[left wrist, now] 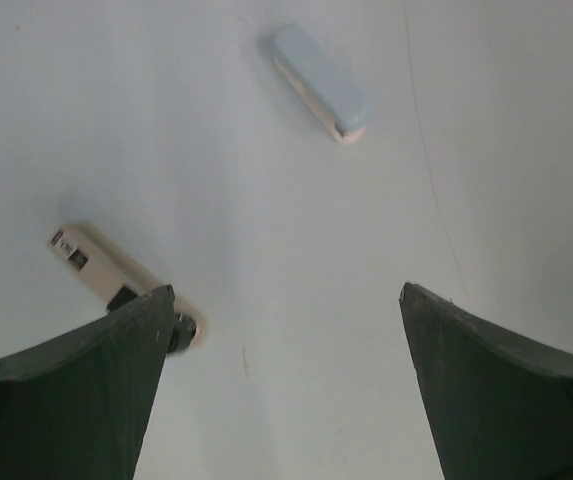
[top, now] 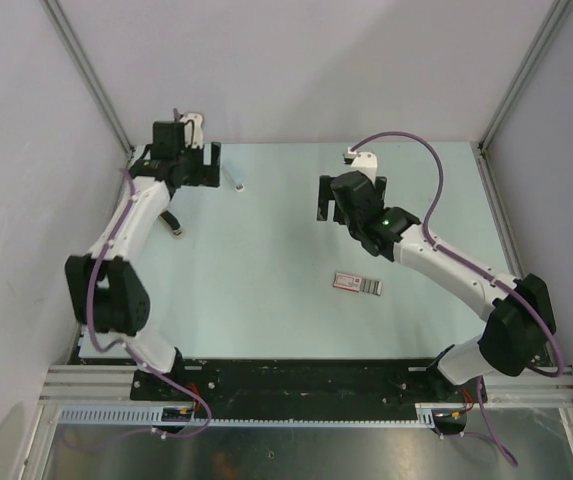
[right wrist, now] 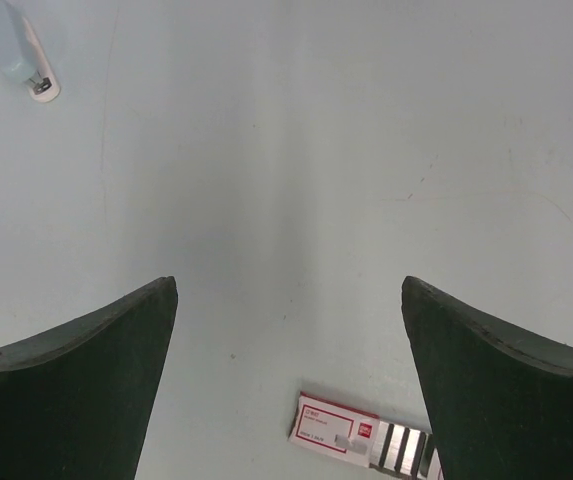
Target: Unload the staples from the stapler
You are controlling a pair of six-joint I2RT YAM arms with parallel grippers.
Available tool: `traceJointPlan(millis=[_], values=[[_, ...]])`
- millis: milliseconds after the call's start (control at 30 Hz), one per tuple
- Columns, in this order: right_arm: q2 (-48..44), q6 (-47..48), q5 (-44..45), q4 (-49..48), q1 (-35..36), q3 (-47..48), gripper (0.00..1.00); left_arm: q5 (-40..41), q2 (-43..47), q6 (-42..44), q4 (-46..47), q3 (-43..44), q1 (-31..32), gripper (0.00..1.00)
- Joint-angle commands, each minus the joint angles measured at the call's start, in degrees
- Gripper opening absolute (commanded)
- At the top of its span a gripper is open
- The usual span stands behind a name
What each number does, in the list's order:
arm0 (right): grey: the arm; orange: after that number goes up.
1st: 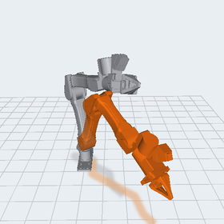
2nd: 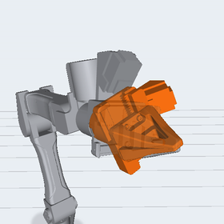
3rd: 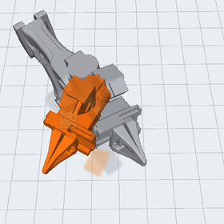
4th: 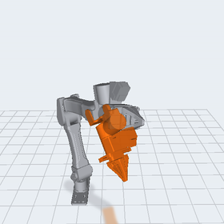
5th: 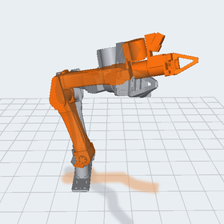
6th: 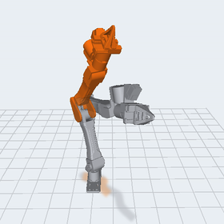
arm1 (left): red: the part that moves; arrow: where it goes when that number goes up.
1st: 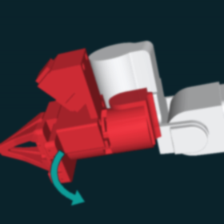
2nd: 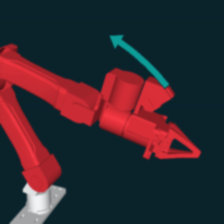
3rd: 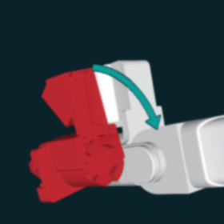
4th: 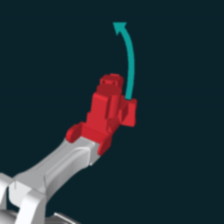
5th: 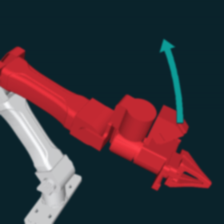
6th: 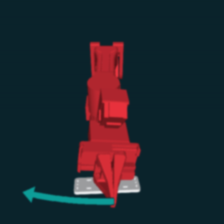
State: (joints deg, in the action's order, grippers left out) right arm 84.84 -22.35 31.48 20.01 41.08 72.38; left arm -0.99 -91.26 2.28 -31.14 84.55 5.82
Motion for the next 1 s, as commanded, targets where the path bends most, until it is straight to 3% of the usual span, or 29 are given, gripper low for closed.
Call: traceJointPlan(millis=[0, 467, 767, 967], values=[[-4.7, -0.8, -1.0, -0.8, -1.9, -1.9, 0.99, 6.9, -9.3, -8.4, 1.5, 9.0, 1.2, 0.99], [-12.7, 1.7, -9.2, -12.0, -5.7, -14.1, 0.99, 11.8, -34.8, -17.9, 0.7, 27.9, 4.2, 0.99], [-12.7, 2.8, -12.9, -15.3, -5.8, -17.5, 0.98, 11.5, -43.1, -20.0, -0.2, 38.2, 7.3, 0.99], [-12.6, 2.7, -14.3, -16.9, -6.3, -18.7, 0.98, 11.1, -45.9, -20.6, -1.8, 39.5, 7.1, 1.00]])
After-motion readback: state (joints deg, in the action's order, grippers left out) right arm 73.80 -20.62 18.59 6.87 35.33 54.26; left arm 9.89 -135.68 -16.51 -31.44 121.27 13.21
